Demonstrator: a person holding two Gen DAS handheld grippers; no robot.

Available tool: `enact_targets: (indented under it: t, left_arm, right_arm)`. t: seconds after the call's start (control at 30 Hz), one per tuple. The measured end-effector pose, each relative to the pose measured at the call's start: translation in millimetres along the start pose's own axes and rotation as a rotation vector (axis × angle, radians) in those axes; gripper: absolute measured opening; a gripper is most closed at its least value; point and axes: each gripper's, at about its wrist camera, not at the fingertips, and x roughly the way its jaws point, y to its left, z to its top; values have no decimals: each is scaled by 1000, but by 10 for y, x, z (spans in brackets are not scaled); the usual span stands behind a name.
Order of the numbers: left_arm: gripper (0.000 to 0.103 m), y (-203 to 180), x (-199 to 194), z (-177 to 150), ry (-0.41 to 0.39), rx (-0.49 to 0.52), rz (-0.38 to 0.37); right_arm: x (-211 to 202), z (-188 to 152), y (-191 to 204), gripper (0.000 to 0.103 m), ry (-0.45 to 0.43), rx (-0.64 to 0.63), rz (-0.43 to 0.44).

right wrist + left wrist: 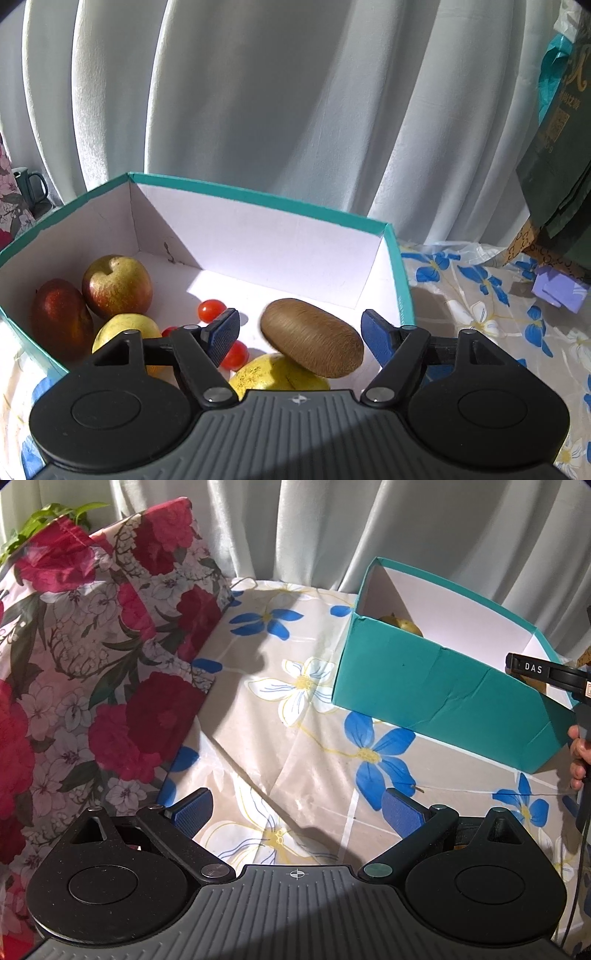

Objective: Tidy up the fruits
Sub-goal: 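Move the left tool to the mandarin orange while the right tool moves to another kiwi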

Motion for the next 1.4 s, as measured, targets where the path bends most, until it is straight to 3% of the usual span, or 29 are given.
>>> enact_targets:
  t: [0.23, 0.43, 0.57, 0.77, 0.97, 1.4]
  left_arm:
    - [101, -35, -13, -9, 0, 18, -26]
    - [101, -180, -99, -102, -28, 108, -173]
    - [101, -291, -103, -202, -37, 175, -247]
    - [101, -483, 29, -343, -1, 299, -255]
    - [101, -652, 30, -466, -44, 411, -284]
    - [101, -715, 137, -462, -7, 384, -270]
  right_arm:
    - [-444, 93, -107, 81, -109, 49, 15]
    - [-1026, -25, -295, 88, -178, 152, 55]
    - [-1283, -259, -427, 88, -154, 229, 52]
    - [-1420, -596, -494, 88, -72, 245, 40]
    - [-1571, -769, -543, 88, -59, 280, 8]
    - [-1790, -932, -617, 88, -50, 294, -53]
